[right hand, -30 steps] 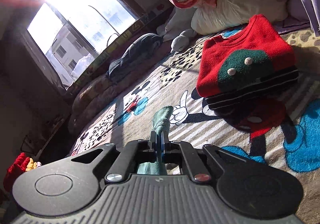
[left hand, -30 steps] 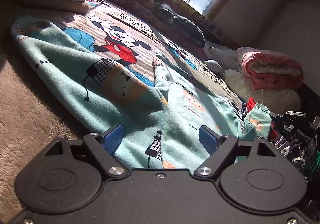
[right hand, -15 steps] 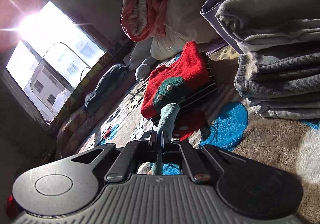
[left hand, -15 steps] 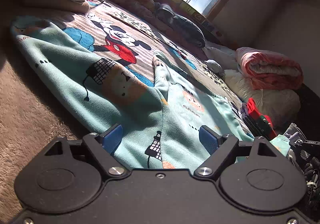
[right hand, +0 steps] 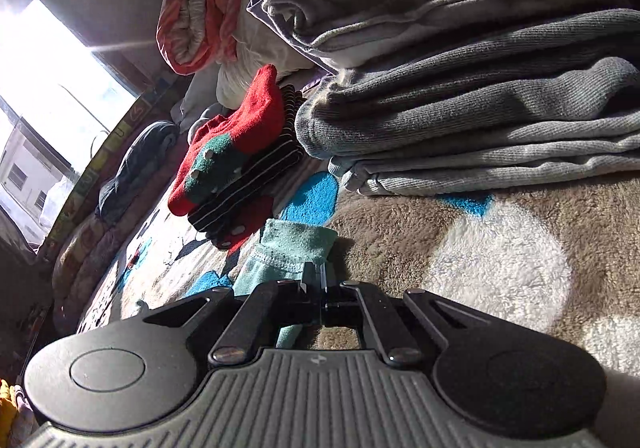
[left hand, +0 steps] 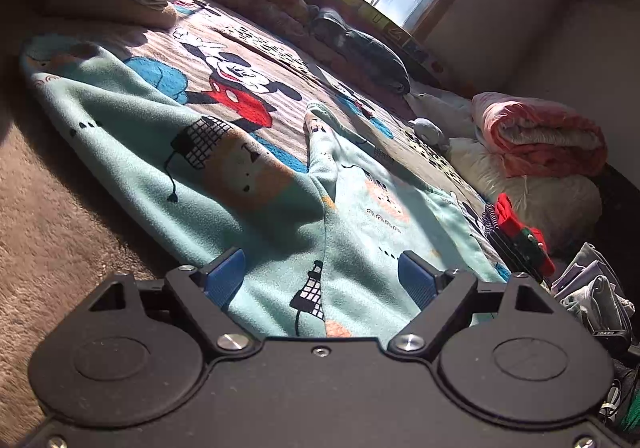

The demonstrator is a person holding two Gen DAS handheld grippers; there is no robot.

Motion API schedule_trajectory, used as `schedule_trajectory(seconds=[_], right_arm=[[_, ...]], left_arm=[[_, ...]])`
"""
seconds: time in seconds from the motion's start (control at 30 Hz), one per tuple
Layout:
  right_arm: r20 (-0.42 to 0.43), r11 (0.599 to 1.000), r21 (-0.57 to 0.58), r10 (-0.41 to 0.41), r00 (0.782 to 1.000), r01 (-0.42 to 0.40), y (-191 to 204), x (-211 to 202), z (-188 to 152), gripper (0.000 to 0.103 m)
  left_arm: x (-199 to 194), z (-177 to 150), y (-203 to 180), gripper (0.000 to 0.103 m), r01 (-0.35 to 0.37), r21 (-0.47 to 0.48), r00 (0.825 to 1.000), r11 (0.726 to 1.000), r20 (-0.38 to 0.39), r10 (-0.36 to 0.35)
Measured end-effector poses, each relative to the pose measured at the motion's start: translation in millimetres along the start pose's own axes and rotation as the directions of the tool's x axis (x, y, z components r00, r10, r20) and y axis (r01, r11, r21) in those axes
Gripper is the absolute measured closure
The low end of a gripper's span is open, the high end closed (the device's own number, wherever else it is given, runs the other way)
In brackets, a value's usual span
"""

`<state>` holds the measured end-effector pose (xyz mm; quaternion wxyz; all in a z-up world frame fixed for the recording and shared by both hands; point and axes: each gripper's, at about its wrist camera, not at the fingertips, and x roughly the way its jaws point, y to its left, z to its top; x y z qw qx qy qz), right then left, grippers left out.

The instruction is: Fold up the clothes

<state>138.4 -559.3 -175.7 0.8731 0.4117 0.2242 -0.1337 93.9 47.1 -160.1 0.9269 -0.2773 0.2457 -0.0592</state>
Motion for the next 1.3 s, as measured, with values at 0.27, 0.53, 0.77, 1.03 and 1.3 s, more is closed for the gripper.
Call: schedule_trajectory(seconds=[0.27, 0.53, 0.77, 1.03, 1.3], right_arm=[[0.010, 0.996, 0.087, 0.029, 1.000, -0.030, -19.2, -8.3, 5.7, 0.098], [-0.111, 0.982, 0.137, 0.142, 0.984, -0.126, -6.0, -25.9, -26.3, 0.094], [-0.292, 0.957, 0.165, 0.278, 0.915, -0.238, 29.6, -41.5, -85.8, 0.064], [-0.410, 0.930, 0.268, 0.347, 0.844, -0.251, 72.2, -24.8, -116.0, 0.040], [-0.455, 0.920, 0.300, 0.369, 0.811, -0.250, 95.2, -7.8, -121.6, 0.033]], left_arm=[[2.7, -1.4, -5.1, 0.016, -0.017, 0.031, 1.000, 0.999, -0.005, 0.017], [-3.5, 2.4, -10.0, 0.016, -0.044, -0.010, 0.999, 0.999, -0.012, 0.044], [-33.5, -1.2, -58.6, 0.016, -0.029, 0.139, 0.999, 0.990, 0.048, 0.022], [-16.7, -61.5, -152.6, 0.016, 0.064, 0.560, 0.998, 0.826, -0.032, -0.056], [11.3, -123.1, -226.3, 0.016, 0.112, 0.863, 0.994, 0.492, -0.095, -0.061]])
